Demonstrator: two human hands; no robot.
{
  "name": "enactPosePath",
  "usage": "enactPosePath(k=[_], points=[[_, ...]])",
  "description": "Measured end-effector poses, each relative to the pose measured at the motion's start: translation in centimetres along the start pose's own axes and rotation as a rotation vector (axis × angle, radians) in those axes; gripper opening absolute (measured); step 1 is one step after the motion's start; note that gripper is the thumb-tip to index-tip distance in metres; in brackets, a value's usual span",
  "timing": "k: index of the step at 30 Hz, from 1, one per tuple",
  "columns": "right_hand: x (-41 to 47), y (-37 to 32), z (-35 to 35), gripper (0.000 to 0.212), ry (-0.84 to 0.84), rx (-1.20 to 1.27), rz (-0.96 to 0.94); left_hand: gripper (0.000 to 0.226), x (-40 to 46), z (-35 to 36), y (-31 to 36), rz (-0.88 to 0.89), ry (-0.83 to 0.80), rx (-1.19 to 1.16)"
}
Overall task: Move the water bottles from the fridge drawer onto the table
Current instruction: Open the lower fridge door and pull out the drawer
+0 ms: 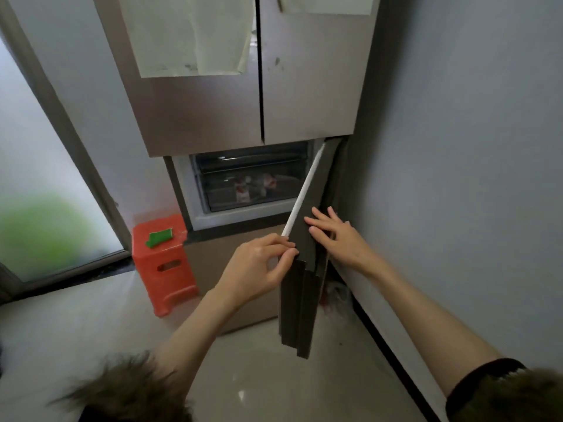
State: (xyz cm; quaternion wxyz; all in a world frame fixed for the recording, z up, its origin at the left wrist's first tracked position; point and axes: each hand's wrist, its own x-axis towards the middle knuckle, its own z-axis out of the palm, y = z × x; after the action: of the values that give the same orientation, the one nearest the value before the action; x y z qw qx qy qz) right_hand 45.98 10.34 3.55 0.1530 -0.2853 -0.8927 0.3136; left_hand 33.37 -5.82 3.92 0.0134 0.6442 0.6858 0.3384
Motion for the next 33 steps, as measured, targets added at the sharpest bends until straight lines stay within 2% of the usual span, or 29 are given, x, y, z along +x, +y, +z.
enactPosePath(k=[7,12,15,17,20,25,33], points=[[-5.0,3.7,-4.7,0.040,0.059,-0.072,0.120,0.039,1.3,4.9,5.5,0.123,-0.153,-0.109],[-7.8,7.3,-9.1,0.036,0.128,-0.173,0.125,0.040,3.4,9.0,8.9,0.189,-0.209,-0.075],[-8.9,9.6,-11.5,0.032,0.218,-0.261,0.101,0.049,5.4,12.1,9.8,0.130,-0.238,0.003],[-9.2,11.0,-13.0,0.030,0.237,-0.345,0.074,0.057,6.6,14.1,9.9,0.064,-0.330,0.053],[-9.9,13.2,-15.2,0.032,0.233,-0.435,0.068,0.063,8.5,17.3,11.3,0.052,-0.458,0.102],[-11.2,16.6,-17.6,0.041,0.232,-0.546,0.103,0.064,11.8,20.9,14.5,0.108,-0.502,0.226],[-12.4,21.6,-21.1,0.057,0.047,-0.768,0.305,0.066,17.0,25.6,18.7,0.102,-0.579,0.339]])
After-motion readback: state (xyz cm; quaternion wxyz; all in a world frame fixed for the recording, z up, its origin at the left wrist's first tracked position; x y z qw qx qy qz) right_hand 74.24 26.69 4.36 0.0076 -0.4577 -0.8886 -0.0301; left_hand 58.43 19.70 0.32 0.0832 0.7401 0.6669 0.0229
